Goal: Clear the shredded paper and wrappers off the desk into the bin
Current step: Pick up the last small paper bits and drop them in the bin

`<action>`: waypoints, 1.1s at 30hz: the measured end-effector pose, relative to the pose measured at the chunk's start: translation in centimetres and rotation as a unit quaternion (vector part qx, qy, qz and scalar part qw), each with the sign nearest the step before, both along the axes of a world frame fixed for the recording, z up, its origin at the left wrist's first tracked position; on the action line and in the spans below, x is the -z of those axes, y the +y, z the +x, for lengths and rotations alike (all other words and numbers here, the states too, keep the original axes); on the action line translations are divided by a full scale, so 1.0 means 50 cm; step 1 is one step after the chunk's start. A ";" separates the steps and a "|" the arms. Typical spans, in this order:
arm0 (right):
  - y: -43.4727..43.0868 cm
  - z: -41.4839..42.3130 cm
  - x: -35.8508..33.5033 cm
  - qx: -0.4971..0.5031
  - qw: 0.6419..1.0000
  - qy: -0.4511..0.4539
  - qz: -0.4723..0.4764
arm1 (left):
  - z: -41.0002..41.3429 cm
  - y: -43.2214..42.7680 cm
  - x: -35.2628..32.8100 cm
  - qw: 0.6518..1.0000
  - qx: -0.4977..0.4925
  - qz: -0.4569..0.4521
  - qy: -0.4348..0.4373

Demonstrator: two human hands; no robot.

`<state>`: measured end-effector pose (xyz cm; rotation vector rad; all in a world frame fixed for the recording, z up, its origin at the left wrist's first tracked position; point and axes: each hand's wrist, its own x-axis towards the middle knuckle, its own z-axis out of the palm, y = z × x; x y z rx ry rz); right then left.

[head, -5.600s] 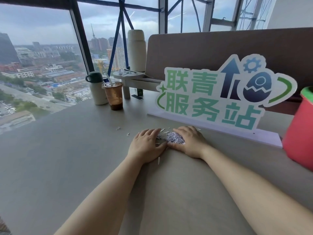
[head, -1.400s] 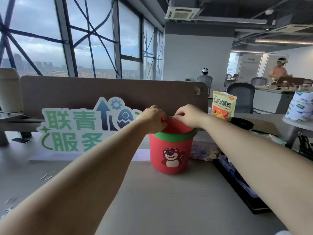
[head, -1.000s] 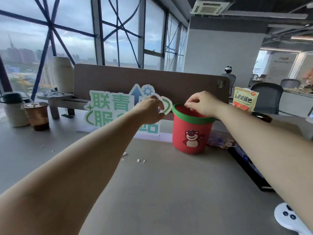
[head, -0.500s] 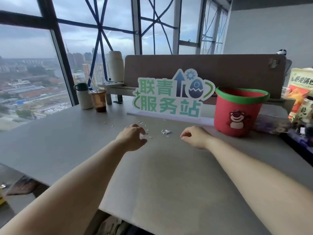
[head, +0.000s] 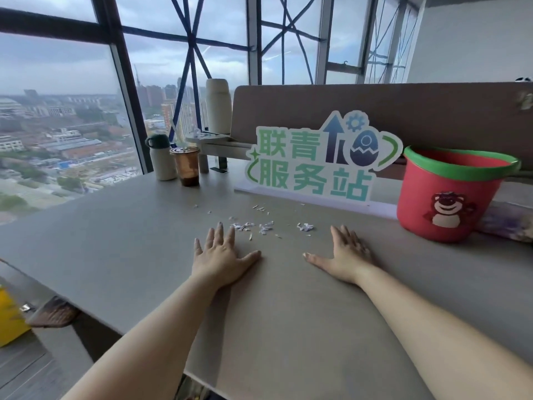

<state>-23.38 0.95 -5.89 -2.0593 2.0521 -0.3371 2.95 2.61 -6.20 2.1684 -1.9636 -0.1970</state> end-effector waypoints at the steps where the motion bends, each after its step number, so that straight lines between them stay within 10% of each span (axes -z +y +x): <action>1: -0.013 0.007 0.002 -0.001 1.000 0.007 0.002 | 0.004 -0.010 0.000 1.000 -0.013 -0.002 0.004; 33: -0.284 0.117 -0.021 -0.211 0.975 -0.068 0.004 | 0.065 -0.281 -0.002 0.993 0.009 -0.121 0.002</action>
